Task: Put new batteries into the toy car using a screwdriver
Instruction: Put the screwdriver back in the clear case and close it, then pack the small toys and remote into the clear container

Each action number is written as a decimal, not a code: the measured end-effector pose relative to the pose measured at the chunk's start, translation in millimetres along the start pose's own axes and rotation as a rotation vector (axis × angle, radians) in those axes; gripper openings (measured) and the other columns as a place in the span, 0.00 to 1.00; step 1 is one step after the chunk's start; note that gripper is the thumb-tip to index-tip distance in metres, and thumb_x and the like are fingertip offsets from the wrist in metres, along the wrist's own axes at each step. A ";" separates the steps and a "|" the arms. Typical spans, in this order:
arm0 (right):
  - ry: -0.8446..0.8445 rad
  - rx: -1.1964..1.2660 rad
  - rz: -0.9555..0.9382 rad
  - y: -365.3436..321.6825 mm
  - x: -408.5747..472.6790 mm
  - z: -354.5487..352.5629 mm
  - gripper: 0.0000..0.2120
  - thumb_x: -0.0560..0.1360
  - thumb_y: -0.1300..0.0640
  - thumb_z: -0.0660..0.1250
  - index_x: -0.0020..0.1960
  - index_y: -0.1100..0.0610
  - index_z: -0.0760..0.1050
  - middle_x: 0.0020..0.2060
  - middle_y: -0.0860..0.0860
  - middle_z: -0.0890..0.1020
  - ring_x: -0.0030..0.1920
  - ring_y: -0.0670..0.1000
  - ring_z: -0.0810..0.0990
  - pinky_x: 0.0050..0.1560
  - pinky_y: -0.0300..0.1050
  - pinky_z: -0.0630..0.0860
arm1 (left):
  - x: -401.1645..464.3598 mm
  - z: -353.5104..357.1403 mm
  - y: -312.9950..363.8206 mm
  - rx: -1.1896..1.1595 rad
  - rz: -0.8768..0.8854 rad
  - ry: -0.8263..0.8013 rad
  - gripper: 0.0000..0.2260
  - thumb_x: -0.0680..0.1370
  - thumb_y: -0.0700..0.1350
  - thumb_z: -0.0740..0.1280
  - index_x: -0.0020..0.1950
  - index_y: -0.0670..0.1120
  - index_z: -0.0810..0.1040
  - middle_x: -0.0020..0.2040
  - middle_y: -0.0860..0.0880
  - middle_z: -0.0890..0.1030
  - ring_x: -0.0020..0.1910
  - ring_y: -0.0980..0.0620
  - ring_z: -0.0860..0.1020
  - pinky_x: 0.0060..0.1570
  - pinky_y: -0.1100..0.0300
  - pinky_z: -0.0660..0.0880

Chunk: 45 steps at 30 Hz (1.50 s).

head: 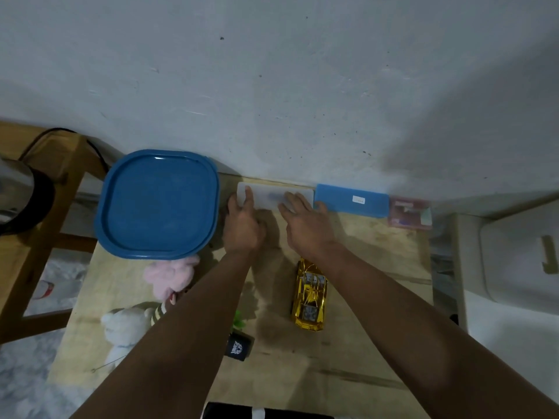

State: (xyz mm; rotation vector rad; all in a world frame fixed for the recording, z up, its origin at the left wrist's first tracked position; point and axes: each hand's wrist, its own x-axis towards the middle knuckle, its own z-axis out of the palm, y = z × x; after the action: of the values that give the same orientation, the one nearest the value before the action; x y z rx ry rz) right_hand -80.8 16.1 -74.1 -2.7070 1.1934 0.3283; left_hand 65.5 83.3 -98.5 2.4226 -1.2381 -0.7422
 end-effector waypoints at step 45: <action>-0.194 -0.400 -0.382 -220.7 13.3 -90.0 0.28 0.76 0.62 0.69 0.73 0.61 0.63 0.63 0.63 0.75 0.51 0.59 0.80 0.38 0.49 0.69 | -60.3 -184.1 -193.9 -1.010 -0.557 0.157 0.25 0.83 0.30 0.54 0.78 0.45 0.71 0.63 0.40 0.80 0.56 0.41 0.82 0.59 0.44 0.80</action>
State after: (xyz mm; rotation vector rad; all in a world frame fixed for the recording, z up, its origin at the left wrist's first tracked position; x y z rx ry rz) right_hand 103.8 132.5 22.6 -3.0606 0.5887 0.8229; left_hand 269.0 252.3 -26.7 1.8496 -0.0074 -0.9736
